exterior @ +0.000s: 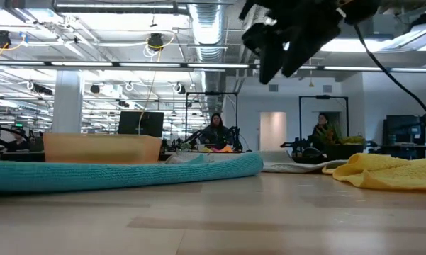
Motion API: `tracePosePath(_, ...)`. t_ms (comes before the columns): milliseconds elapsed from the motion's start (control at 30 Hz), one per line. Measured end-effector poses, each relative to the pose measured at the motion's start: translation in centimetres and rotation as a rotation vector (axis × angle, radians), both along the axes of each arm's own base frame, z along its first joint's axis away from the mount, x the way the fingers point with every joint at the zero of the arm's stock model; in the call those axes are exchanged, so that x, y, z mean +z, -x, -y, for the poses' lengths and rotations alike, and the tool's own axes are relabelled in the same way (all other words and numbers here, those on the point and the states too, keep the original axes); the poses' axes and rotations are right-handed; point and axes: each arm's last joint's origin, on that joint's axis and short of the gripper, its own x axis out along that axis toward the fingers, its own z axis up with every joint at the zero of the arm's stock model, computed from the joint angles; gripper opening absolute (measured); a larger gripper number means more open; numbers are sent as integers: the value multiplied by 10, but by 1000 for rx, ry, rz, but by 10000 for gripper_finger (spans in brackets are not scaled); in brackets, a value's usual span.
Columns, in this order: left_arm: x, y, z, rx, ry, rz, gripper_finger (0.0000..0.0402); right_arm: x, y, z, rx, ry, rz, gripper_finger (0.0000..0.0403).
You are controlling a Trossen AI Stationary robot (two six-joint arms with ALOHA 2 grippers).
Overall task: Fold microfiber towels
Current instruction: Fold the blue microfiber towel
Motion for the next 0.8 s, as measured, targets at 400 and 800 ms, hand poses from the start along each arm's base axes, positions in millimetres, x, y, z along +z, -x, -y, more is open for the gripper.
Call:
tracePosePath(400, 37, -35, -29, -17, -38, -48, 1, 45, 26, 7, -97, -62, 101, 226)
tracePosePath(800, 54, -91, -102, -240, -83, -162, 0, 69, 55, 14, -119, -26, 118, 226)
